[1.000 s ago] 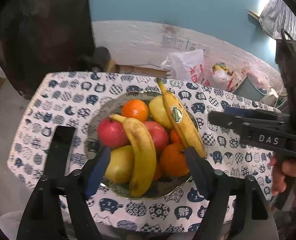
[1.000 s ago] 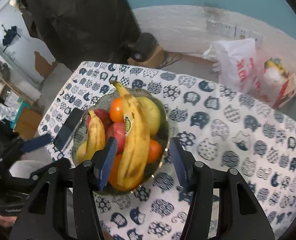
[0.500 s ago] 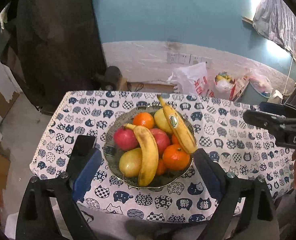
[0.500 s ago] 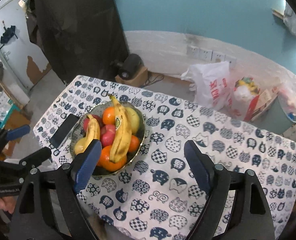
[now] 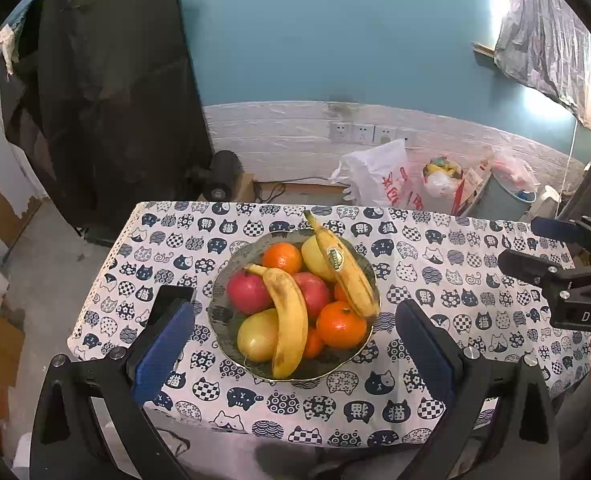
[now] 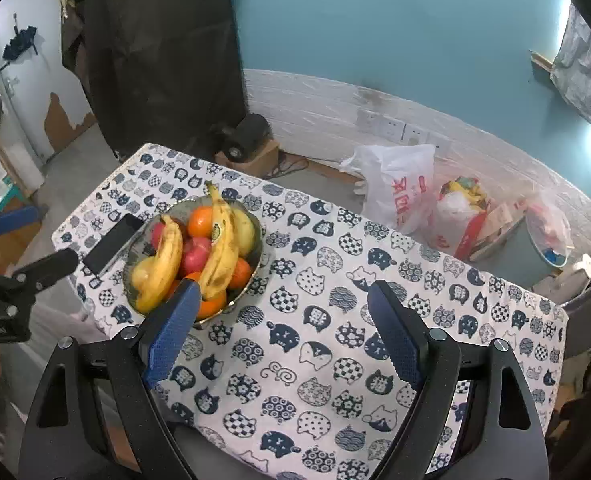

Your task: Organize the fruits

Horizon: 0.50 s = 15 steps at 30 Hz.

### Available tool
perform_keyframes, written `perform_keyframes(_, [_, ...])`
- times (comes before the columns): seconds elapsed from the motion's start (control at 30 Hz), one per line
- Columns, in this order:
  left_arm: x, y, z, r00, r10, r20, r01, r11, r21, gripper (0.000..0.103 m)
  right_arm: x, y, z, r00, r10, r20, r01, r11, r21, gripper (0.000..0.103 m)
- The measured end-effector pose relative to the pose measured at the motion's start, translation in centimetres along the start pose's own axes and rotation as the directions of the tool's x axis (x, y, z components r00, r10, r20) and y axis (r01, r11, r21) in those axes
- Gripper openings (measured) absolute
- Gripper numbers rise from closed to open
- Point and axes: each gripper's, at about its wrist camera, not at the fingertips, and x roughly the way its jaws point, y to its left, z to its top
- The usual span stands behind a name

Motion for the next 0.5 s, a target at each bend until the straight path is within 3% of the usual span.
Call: perform_keyframes(0.5, [0.3, -0.9, 0.0, 1.0, 0.0, -0.017, 0.001, 0.999, 0.033, 0.101, 1.2, -0.9, -0.4, 1.0, -0.007, -0.03, 0.007, 1.0, 0.017, 0.084])
